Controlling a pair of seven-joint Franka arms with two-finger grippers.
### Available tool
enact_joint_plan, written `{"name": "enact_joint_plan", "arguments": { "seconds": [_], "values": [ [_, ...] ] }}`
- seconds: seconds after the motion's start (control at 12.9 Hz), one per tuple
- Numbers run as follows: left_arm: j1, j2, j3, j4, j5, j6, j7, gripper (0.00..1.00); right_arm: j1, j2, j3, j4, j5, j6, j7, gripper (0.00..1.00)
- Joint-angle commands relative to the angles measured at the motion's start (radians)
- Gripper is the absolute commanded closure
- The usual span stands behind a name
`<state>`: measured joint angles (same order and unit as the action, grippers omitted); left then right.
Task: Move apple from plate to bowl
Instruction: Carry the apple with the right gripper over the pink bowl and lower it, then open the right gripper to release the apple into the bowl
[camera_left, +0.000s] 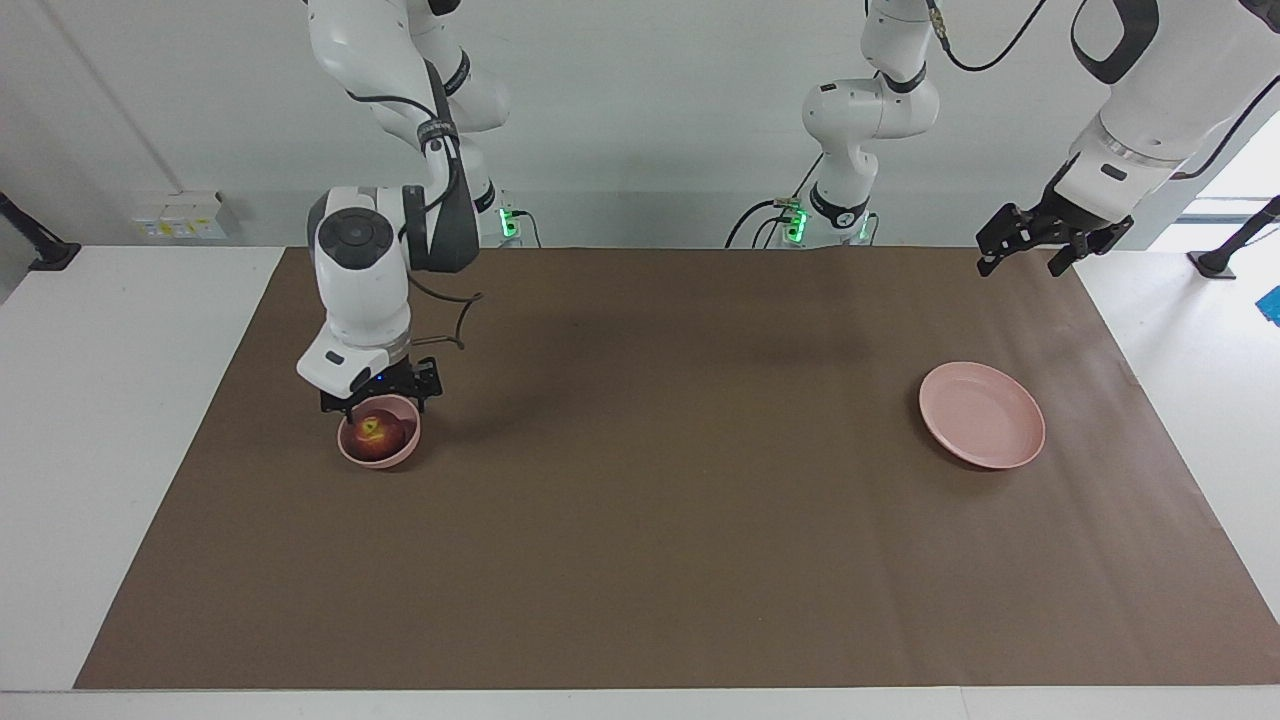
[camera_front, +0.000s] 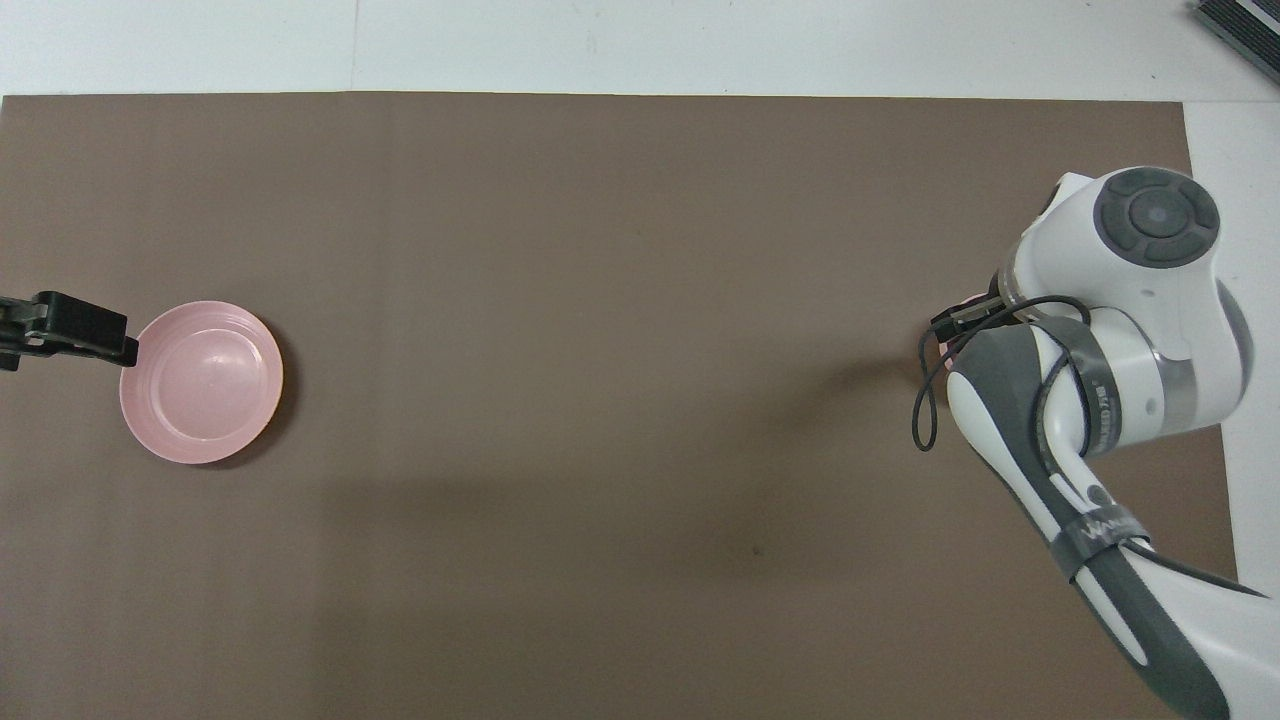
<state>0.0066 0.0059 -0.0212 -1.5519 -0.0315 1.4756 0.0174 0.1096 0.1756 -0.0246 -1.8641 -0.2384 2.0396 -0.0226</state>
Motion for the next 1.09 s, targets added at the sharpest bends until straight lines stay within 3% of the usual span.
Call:
{"name": "enact_joint_plan", "arguments": {
  "seconds": [0.0, 0.23, 0.78, 1.01],
  "values": [
    [0.003, -0.007, -0.003, -0.002, 0.004, -0.017, -0.013, 0.00, 0.010, -0.109, 0.009, -0.018, 0.083, -0.079, 0.159, 0.00],
    [0.004, -0.009, -0.003, -0.003, 0.002, -0.021, -0.014, 0.00, 0.015, -0.195, 0.014, 0.031, 0.182, -0.178, 0.237, 0.00],
    [0.003, -0.009, -0.003, -0.002, 0.002, -0.017, -0.013, 0.00, -0.014, -0.252, -0.017, 0.351, 0.202, -0.587, 0.240, 0.00],
    [0.004, -0.009, -0.003, -0.002, 0.002, -0.018, -0.011, 0.00, -0.018, -0.315, -0.058, 0.289, 0.218, -0.595, 0.187, 0.00]
  ]
}}
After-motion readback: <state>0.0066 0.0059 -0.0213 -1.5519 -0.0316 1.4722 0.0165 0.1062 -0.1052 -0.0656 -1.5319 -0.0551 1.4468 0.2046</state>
